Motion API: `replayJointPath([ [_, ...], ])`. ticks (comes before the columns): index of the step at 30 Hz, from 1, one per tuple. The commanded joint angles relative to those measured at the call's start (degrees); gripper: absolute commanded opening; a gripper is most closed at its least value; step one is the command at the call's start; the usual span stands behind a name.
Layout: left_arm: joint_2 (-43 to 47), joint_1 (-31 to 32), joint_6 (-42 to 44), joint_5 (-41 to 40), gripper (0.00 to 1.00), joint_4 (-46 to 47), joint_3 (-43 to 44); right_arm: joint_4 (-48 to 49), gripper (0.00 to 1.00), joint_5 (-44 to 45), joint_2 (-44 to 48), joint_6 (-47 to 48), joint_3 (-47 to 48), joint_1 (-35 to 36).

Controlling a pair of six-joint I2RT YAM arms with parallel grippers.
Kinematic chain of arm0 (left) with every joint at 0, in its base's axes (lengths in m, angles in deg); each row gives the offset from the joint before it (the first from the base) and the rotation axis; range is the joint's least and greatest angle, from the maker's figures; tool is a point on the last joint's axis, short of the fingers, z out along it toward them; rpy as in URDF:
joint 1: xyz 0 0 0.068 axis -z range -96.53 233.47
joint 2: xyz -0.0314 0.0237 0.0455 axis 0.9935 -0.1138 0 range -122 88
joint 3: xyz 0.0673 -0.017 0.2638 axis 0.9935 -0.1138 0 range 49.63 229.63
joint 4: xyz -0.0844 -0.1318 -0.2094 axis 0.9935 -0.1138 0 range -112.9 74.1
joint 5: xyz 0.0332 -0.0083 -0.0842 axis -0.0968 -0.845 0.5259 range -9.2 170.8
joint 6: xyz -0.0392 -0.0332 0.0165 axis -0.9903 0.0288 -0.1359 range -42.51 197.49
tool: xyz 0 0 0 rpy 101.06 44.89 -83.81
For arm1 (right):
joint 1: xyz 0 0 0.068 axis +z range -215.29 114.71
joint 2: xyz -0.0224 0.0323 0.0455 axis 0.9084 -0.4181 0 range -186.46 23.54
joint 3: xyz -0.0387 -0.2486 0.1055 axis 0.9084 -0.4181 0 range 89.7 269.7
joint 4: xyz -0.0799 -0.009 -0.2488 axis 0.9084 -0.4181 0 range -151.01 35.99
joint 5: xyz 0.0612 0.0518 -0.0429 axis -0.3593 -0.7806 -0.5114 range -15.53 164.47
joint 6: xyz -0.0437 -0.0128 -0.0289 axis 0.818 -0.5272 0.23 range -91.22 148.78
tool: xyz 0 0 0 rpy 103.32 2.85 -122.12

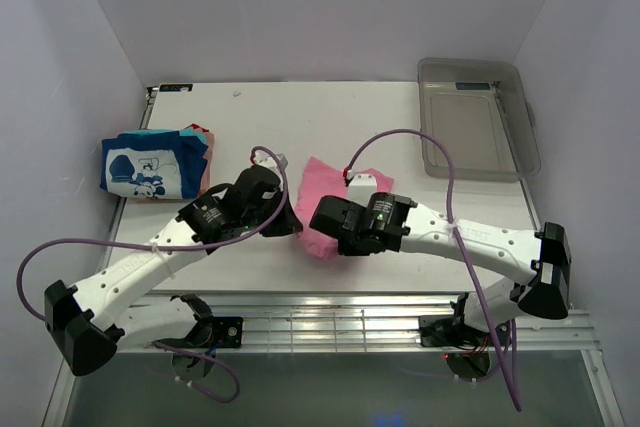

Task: Fold and stack the t-shirts
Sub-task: Fold the long partially folded tshirt into a neat square

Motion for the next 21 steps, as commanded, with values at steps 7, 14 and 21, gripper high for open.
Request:
replayJointPath([
  [7,-9.66,-4.37,2.52,-7.01,0.00,8.49,4.81,1.38,0.08,6.46,2.27,9.91,-1.04,-15.57],
  [14,-22.75,-10.00,7.44,-2.00,0.00,14.40,11.48,10.17,0.08,3.82,-1.15,18.97,-2.55,-24.29],
  [21,-32.87,-13.16,8.68,-0.41,0.00,15.02,17.55,18.09,0.08,-0.40,-9.76,26.62,-0.80,-29.48],
])
